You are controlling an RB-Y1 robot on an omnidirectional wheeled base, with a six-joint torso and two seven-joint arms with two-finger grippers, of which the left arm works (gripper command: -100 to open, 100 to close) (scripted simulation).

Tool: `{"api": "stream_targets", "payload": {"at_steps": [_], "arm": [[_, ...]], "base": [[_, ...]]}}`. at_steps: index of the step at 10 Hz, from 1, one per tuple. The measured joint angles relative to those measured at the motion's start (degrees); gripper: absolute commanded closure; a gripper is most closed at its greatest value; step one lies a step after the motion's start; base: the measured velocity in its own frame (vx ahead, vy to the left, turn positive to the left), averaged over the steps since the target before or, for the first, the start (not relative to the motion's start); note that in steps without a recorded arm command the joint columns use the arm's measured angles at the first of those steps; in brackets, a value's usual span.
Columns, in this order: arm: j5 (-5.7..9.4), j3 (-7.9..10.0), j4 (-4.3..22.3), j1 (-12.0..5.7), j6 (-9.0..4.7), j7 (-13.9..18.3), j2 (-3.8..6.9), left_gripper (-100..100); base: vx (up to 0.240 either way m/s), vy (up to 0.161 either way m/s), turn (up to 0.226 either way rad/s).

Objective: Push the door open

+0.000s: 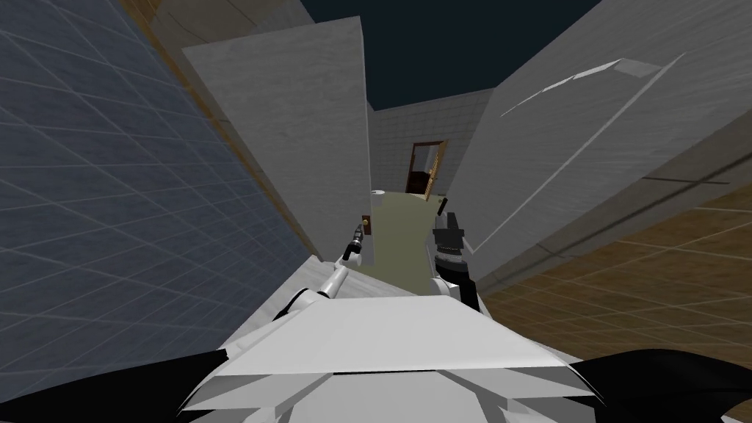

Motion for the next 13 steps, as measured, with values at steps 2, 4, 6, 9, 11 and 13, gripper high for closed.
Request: {"api": "stream_targets", "payload": {"at_steps": [2,4,6,9,11,13], "arm": [[0.00,0.15,0.30,-0.12,-0.25,0.17,0.29,-100],[-0.03,0.36,0.62,-0.20,-0.58,0.22,0.05,-100],[-0.03,0.54,0.52,-0.20,-0.59,0.14,-0.32,100],[-0.03,0.56,0.54,-0.23,-0.61,0.14,-0.24,100],[-0.04,0.51,0.66,-0.05,-0.52,0.12,-0.27,100],[0.00,0.73,0.68,0.30,-0.30,0.02,-0.17,100]], "base": [[0.219,-0.037,-0.026],[0.234,-0.020,-0.027],[0.045,-0.004,0.003],[-0.031,0.003,-0.003],[-0.004,0.000,0.001],[0.114,-0.055,0.042]]}}
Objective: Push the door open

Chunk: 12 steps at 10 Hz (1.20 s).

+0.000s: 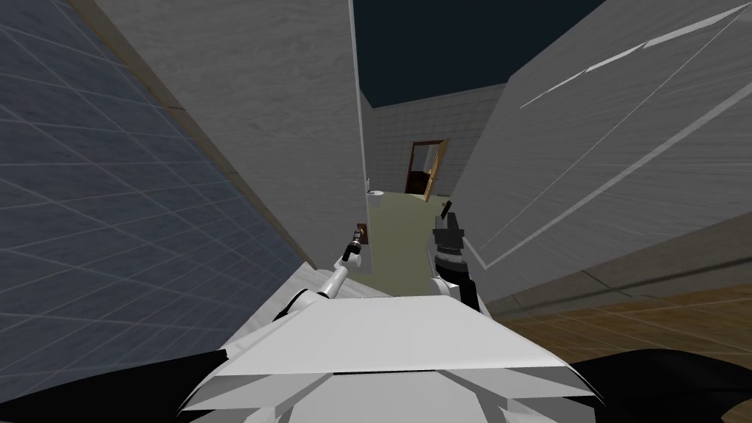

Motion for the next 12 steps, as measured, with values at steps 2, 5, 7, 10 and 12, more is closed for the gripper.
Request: {"api": "stream_targets", "payload": {"at_steps": [2,5,7,10,12], "arm": [[0.18,0.61,1.46,-0.46,-0.42,0.14,0.35,100],[0.46,1.98,1.66,-0.79,-0.84,0.06,1.34,100],[0.62,3.11,1.81,-0.88,-0.95,-0.34,1.56,100],[1.02,5.25,0.40,-0.36,0.17,-1.43,2.01,100],[1.28,6.57,-1.33,0.69,1.03,-2.01,2.45,100]], "base": [[0.163,-0.103,0.034],[0.179,-0.096,0.049],[0.183,-0.089,0.056],[0.146,-0.108,0.065],[0.129,-0.072,0.038]]}}
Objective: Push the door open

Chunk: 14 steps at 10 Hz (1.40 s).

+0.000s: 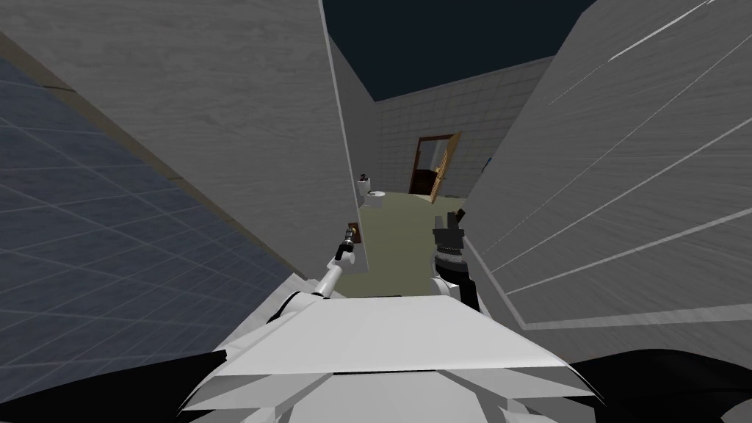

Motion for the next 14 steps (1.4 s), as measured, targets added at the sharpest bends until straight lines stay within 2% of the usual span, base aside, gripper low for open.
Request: {"api": "stream_targets", "payload": {"at_steps": [1,3,4,5,6,8,9,10,11,13,14], "arm": [[0.04,-0.10,2.96,-1.54,-1.39,0.61,0.29,100],[0.28,0.98,4.11,-1.84,-2.02,0.85,0.75,100],[0.43,1.60,5.46,-2.54,-2.54,0.97,1.03,100],[0.52,2.30,4.44,-2.09,-2.31,0.48,0.94,100],[0.65,3.22,2.46,-0.87,-1.45,-0.29,0.90,100],[0.95,4.75,3.70,-1.44,-1.82,-0.61,1.28,100],[1.15,5.63,2.93,-0.99,-1.45,-0.89,1.50,100],[1.28,6.04,4.48,-1.71,-2.10,-0.50,2.07,100],[1.39,6.70,4.81,-1.65,-2.64,-0.45,2.18,100],[1.66,8.12,5.64,-2.24,-2.93,-0.88,2.50,100],[1.81,8.82,5.39,-1.99,-2.82,-1.03,2.68,100]], "base": [[0.121,-0.086,0.058],[0.161,-0.114,0.067],[0.114,-0.083,0.065],[0.164,-0.102,0.049],[0.189,-0.152,0.083],[0.177,-0.128,0.087],[0.194,-0.152,0.092],[0.190,-0.114,0.078],[0.173,-0.111,0.067],[0.167,-0.117,0.067],[0.161,-0.112,0.067]]}}
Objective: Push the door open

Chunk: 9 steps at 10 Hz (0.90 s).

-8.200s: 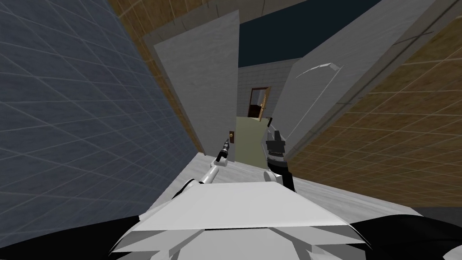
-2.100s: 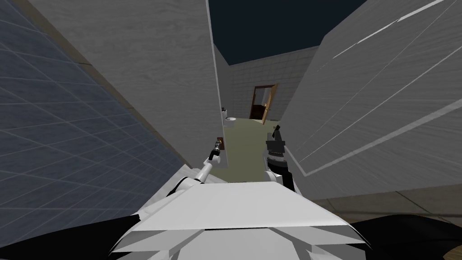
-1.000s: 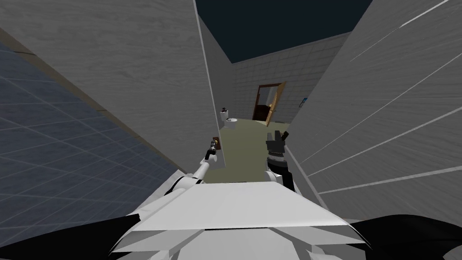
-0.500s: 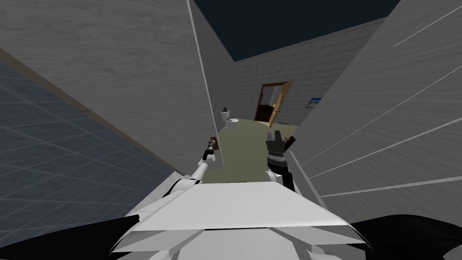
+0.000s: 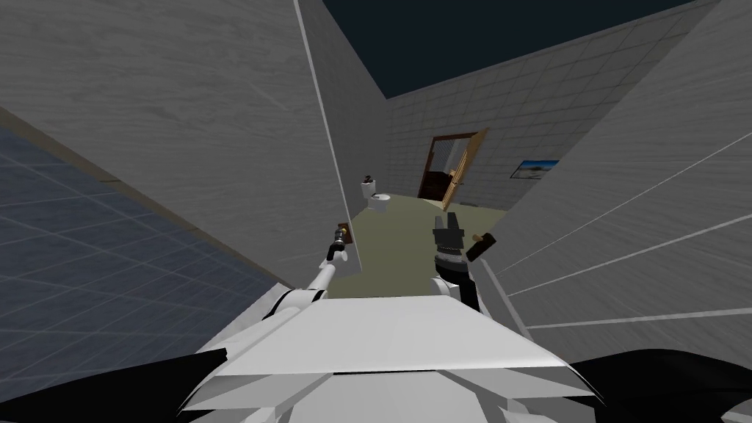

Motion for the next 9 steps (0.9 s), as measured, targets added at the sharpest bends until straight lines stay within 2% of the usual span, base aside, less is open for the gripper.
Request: {"api": "stream_targets", "payload": {"at_steps": [1,2,5,9], "arm": [[0.14,0.73,-0.54,0.28,0.28,-0.34,0.07,100],[0.26,1.34,0.00,-0.03,0.13,-0.51,0.20,100],[0.64,2.25,0.21,0.19,0.08,-0.90,0.45,100],[1.50,3.93,1.19,-0.01,-0.51,-1.31,1.36,100]], "base": [[0.153,-0.098,0.075],[0.071,-0.032,0.044],[0.141,-0.044,0.043],[0.183,-0.073,0.050]]}}
